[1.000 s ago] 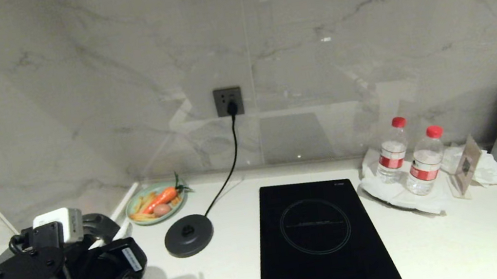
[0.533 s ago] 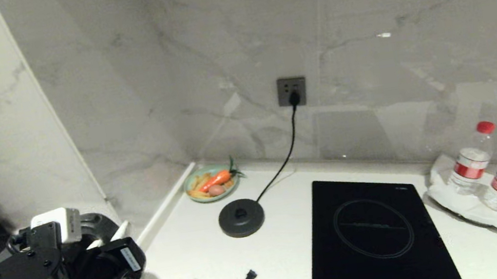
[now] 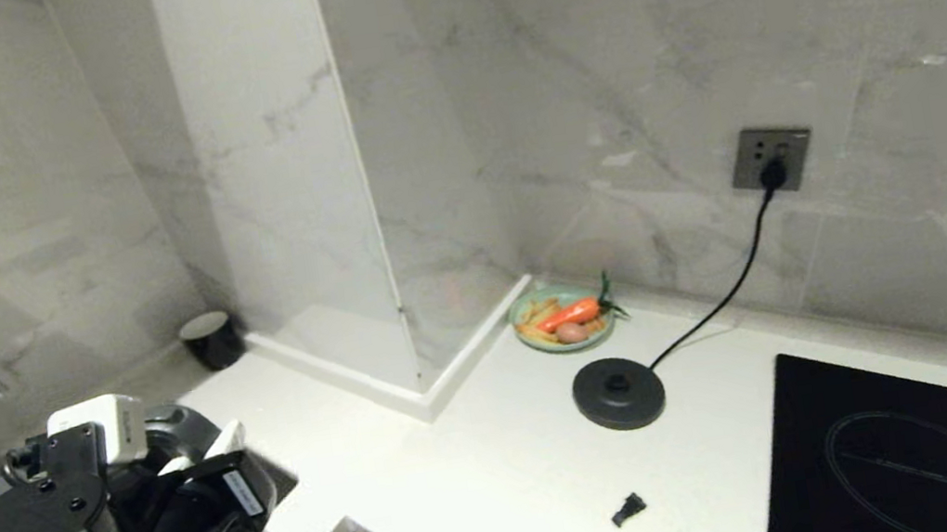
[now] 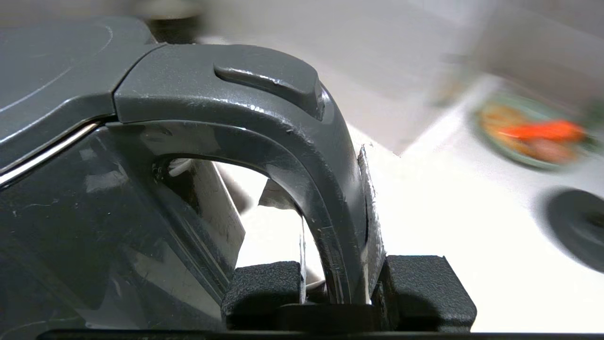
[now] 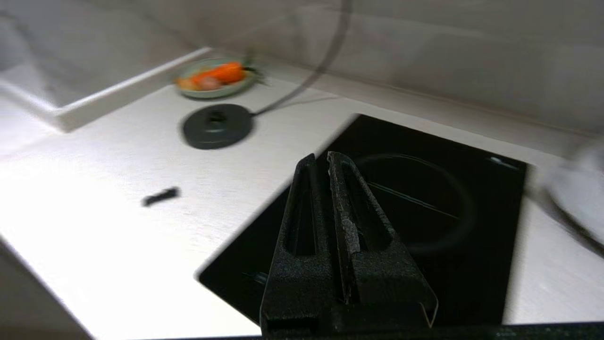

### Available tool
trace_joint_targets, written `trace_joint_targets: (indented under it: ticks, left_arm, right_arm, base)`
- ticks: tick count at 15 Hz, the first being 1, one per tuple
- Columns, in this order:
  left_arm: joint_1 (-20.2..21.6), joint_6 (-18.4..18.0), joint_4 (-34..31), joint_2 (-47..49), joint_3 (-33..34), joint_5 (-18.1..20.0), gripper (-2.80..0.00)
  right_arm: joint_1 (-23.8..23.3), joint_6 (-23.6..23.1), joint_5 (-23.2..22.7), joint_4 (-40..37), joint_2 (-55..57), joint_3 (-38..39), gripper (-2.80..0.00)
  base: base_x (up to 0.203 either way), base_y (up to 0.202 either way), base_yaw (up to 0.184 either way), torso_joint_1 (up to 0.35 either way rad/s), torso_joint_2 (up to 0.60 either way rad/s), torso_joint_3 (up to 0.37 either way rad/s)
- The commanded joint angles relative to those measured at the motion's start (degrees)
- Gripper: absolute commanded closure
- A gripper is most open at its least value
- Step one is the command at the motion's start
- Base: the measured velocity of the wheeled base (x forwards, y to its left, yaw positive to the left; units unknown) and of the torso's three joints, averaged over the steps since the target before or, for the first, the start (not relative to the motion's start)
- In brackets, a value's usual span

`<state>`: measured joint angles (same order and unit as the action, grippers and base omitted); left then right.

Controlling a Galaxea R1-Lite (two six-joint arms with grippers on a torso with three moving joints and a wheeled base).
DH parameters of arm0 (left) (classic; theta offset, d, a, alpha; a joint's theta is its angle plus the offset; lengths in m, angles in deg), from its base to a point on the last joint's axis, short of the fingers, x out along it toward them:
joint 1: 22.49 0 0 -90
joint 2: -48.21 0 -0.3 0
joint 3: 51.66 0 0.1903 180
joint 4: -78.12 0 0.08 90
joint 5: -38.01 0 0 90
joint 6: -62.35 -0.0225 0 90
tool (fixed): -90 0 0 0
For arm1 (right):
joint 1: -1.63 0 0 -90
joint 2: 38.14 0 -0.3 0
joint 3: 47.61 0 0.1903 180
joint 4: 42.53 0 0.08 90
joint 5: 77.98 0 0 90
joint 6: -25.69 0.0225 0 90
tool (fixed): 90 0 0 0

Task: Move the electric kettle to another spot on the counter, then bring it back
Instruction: Place it by the sink

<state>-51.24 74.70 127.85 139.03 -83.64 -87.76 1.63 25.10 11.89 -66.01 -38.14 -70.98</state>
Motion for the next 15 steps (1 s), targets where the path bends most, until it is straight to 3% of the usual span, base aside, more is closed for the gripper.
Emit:
trace_joint_targets:
  ticks: [1,11,15]
  left_arm:
    - [0.01,0.04,0.46,-0.12,0.01,-0.27,0.0]
    - [0.14,-0.22,0.46,-0.06,-0.17,-0.27,0.0]
    - [1.17,-0.35,0.46,0.56,-0.5,-0.18,0.0]
  right_arm:
    - [0.0,-0.02,-0.04,0.03,0.0,0.0,0.0]
    - [0.0,-0.02,-0.04,0.03,0.0,0.0,0.0]
    - [0.0,-0.02,-0.04,-0.06,0.0,0.0,0.0]
  base:
    - [-0.001,-0.009,0.172,0.002,0.0,0.009]
    - [-0.001,-0.007,0.17,0.0,0.01,0.004]
    - [0.0,-0.001,0.028,-0.001,0.0,0.002]
